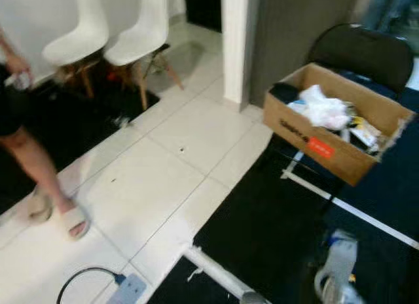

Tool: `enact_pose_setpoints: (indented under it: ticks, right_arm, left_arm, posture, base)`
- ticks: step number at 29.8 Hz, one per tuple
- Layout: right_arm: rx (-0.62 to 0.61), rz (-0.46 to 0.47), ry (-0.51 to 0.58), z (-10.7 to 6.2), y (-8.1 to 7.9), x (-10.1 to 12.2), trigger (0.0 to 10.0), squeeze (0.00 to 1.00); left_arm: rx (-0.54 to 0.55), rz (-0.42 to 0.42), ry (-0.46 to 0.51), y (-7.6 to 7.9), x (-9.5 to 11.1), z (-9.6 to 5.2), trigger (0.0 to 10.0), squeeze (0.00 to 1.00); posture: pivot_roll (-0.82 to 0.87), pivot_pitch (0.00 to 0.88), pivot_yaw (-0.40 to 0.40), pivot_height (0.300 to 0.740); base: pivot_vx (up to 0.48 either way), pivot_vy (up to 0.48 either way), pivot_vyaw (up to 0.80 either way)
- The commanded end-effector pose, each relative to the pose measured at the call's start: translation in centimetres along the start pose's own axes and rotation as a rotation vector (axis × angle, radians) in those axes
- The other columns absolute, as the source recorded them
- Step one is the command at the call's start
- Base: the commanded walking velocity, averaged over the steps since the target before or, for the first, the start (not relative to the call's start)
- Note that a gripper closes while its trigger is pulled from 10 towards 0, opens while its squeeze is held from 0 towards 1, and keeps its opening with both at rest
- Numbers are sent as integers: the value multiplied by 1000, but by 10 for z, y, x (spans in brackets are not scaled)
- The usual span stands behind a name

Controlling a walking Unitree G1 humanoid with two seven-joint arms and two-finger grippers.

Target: Picking trash to rubbish bin

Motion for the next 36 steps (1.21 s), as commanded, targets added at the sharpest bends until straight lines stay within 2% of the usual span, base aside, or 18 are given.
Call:
enact_pose_setpoints:
  ticks: [1,2,5,11,13,14,16,17,18,21,26,30,33,36]
  right_arm:
    - [20,69,41,0,-2,7,10000,0]
    - [20,69,41,0,-2,7,10000,0]
    - [52,88,131,5,-10,39,10000,0]
    - [148,79,274,8,-40,86,10000,0]
    - [165,82,298,8,-45,94,10000,0]
    - [205,81,365,6,-58,117,10000,0]
    - [218,79,387,6,-62,125,10000,0]
    - [248,65,440,3,-73,145,10000,0]
    - [257,60,454,2,-76,150,10000,0]
    - [268,50,474,1,-81,157,10000,0]
    - [329,38,536,-5,-101,178,10000,0]
    - [362,35,546,-7,-112,180,10000,0]
    - [406,26,546,-8,-127,178,10000,0]
    - [417,15,534,-8,-132,174,10000,0]
  left_arm:
    - [-16,4,-58,6,-20,-2,10000,0]
    - [-16,4,-58,6,-20,-2,10000,0]
    - [-15,3,-57,5,-20,-2,10000,0]
    - [-12,3,-56,3,-19,-2,10000,0]
    - [-11,3,-56,3,-19,-2,10000,0]
    - [-11,4,-53,2,-19,-2,10000,0]
    - [-11,4,-52,2,-19,-2,10000,0]
    - [-8,7,-51,1,-18,-2,10000,0]
    - [-6,9,-50,0,-18,-2,10000,0]
    - [-5,8,-49,0,-17,-2,10000,0]
    - [-10,4,-42,-1,-15,-1,10000,0]
    - [-18,4,-39,1,-13,-1,10000,0]
    - [-26,-2,-33,2,-12,-1,10000,0]
    - [-29,-3,-31,2,-11,-1,10000,0]
  posture:
    - [-3,84,67,740]
    - [-3,84,67,740]
    - [-2,84,68,740]
    - [3,83,67,740]
    - [3,83,67,740]
    - [7,79,66,740]
    - [7,79,66,740]
    - [9,71,62,740]
    - [9,71,62,740]
    - [9,67,60,740]
    - [3,59,62,740]
    - [3,59,62,740]
    - [5,59,63,740]
    - [5,59,63,740]
  base:
    - [0,0,-756]
    - [0,0,-756]
    - [0,0,-758]
    - [0,0,-756]
    - [0,0,-756]
    - [0,0,-756]
    - [0,0,-756]
    - [0,0,-756]
    - [0,0,-756]
    - [0,0,-756]
    - [0,0,-759]
    - [0,0,-758]
    - [0,0,-763]
    - [0,0,-763]
Point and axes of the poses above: a point about 5 cm out from each wrist's last joint towards the gripper, its own z axis pointing out of the wrist towards the gripper, its own x axis along the axis of the wrist's last joint, y = z × x, the point moved 6 cm from there along z, pointing out of the wrist towards the gripper, and after that the axes turned 4 degrees about -z, right-handed, at the moved point
